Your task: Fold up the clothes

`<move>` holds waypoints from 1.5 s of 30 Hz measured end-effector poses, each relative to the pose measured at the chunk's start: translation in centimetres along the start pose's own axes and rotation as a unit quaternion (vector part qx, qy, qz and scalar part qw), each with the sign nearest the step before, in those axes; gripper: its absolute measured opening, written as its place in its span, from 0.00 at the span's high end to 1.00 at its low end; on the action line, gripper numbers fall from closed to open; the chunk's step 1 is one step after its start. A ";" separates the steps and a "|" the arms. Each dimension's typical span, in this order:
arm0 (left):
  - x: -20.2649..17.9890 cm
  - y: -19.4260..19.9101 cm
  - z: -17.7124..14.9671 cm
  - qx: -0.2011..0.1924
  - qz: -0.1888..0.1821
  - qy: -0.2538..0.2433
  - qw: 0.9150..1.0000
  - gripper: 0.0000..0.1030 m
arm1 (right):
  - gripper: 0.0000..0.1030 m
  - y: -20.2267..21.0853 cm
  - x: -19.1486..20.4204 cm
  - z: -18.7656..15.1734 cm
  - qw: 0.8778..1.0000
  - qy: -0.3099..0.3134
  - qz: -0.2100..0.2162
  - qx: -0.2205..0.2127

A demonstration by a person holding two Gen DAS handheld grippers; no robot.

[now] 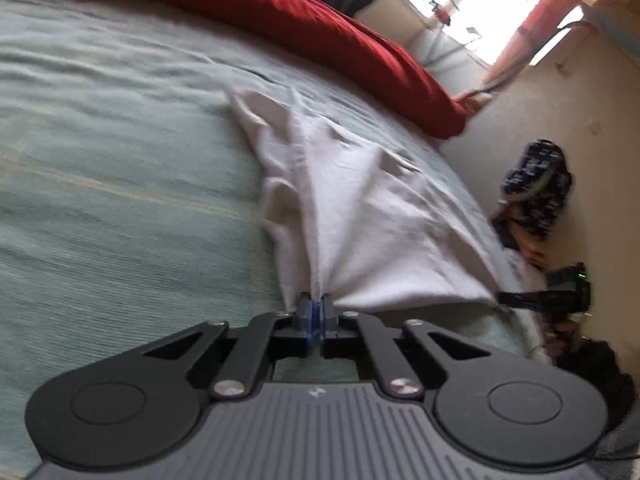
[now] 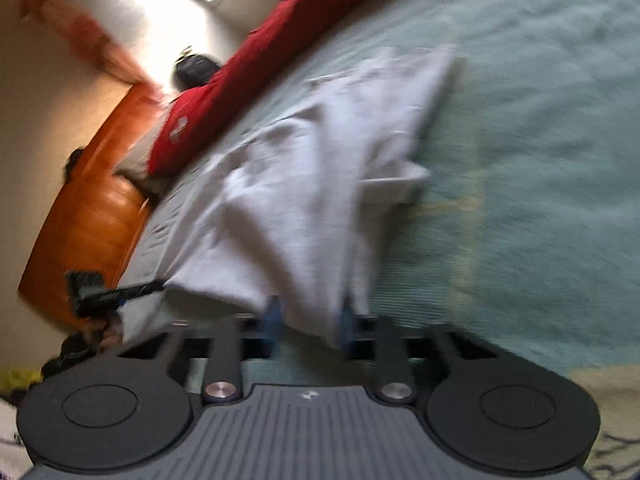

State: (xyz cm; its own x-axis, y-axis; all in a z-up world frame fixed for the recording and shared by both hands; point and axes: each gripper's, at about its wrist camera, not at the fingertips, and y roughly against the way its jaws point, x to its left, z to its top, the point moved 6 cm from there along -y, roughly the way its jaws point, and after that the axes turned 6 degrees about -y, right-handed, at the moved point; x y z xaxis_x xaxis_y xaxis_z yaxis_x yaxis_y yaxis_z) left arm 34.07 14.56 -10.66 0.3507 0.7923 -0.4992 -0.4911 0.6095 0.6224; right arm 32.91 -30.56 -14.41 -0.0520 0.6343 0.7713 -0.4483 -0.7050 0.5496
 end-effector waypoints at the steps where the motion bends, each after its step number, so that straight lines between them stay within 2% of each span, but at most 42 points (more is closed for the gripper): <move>1: 0.0 0.1 0.1 0.003 0.003 0.000 1.000 0.98 | 0.89 0.0 -0.2 0.1 1.000 -0.007 0.000 -0.002; 2: -0.2 0.3 0.3 0.005 0.011 -0.009 1.000 0.95 | 0.89 0.0 -0.2 0.1 1.000 -0.011 -0.002 -0.004; 4: -1.1 1.1 0.6 0.008 0.039 -0.040 0.998 0.95 | 0.84 0.5 0.0 0.0 1.000 -0.009 -0.013 -0.012; 6: -2.5 2.4 1.0 0.003 0.056 -0.075 0.996 0.94 | 0.72 1.8 1.3 -0.4 0.998 0.023 -0.053 -0.027; 7: -3.3 3.0 1.3 0.000 0.066 -0.096 0.993 0.94 | 0.60 2.4 2.4 -0.5 0.994 0.055 -0.084 -0.036; 9: -5.7 3.2 2.1 -0.010 0.079 -0.157 0.984 0.86 | 0.59 3.6 4.8 -0.8 0.978 0.131 -0.150 -0.055; 10: -7.0 2.9 2.6 -0.015 0.084 -0.188 0.979 0.83 | 0.59 3.8 6.1 -0.8 0.970 0.164 -0.169 -0.062; 11: -8.4 1.8 3.1 -0.018 0.088 -0.215 0.973 0.78 | 0.59 2.9 7.6 -0.7 0.966 0.188 -0.168 -0.062; 15: -12.6 -4.5 3.4 0.008 0.070 -0.282 0.957 0.77 | 0.60 -3.3 12.9 -0.4 0.953 0.262 -0.145 -0.037; 17: -13.2 -7.2 2.4 0.033 0.074 -0.297 0.951 0.77 | 0.61 -7.1 14.3 -0.6 0.951 0.277 -0.134 -0.015; 19: -12.9 -8.4 0.8 0.056 0.075 -0.297 0.950 0.77 | 0.61 -10.3 14.7 -1.2 0.949 0.285 -0.137 0.007; 21: -12.1 -7.1 -0.8 0.055 0.079 -0.298 0.950 0.75 | 0.61 -11.4 13.8 -2.4 0.944 0.290 -0.156 0.018; 23: -11.4 -5.4 -2.0 0.056 0.078 -0.299 0.949 0.72 | 0.60 -10.2 13.3 -3.5 0.941 0.299 -0.156 0.016; 26: -11.1 -3.7 -0.9 0.050 0.080 -0.289 0.953 0.72 | 0.60 -8.2 12.9 -3.9 0.946 0.290 -0.142 0.018; 28: -11.2 -3.3 1.1 0.027 0.083 -0.289 0.953 0.64 | 0.58 -7.6 13.3 -2.5 0.952 0.277 -0.128 0.011; 29: -11.3 -3.5 2.5 0.010 0.085 -0.289 0.953 0.56 | 0.55 -7.5 13.7 -1.3 0.952 0.279 -0.128 -0.005; 30: -11.2 -4.3 4.0 -0.002 0.084 -0.281 0.956 0.53 | 0.52 -7.5 14.1 -0.2 0.951 0.280 -0.127 -0.020; 33: -10.0 -7.4 7.5 -0.025 0.095 -0.257 0.961 0.54 | 0.49 -8.5 14.2 3.5 0.954 0.272 -0.119 -0.045; 36: -6.4 -10.0 8.4 -0.011 0.133 -0.228 0.965 0.50 | 0.49 -10.1 11.7 5.9 0.954 0.259 -0.147 -0.037; 37: -5.1 -9.8 8.2 -0.016 0.123 -0.213 0.969 0.49 | 0.49 -10.0 10.4 6.2 0.953 0.256 -0.156 -0.032; 40: -2.3 -8.1 8.1 -0.025 0.098 -0.165 0.981 0.49 | 0.53 -6.9 7.5 6.3 0.962 0.240 -0.124 -0.045; 42: -1.8 -7.1 8.5 -0.018 0.102 -0.155 0.983 0.53 | 0.56 -4.9 6.5 6.5 0.965 0.228 -0.119 -0.051; 43: -2.4 -7.1 8.9 -0.012 0.105 -0.157 0.982 0.54 | 0.54 -4.4 6.6 6.7 0.964 0.228 -0.129 -0.053; 45: -4.3 -7.4 10.0 -0.011 0.115 -0.189 0.975 0.55 | 0.48 -3.5 6.7 7.1 0.961 0.228 -0.149 -0.057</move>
State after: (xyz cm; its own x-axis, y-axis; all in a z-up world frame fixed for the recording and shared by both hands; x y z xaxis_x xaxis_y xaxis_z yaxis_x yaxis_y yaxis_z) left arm 44.16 6.92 -7.16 0.4961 0.8639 -0.0870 -0.6075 0.4169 0.6761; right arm 40.46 -26.08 -8.91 -0.2800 0.8938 0.3503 -0.5971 -0.4479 0.6655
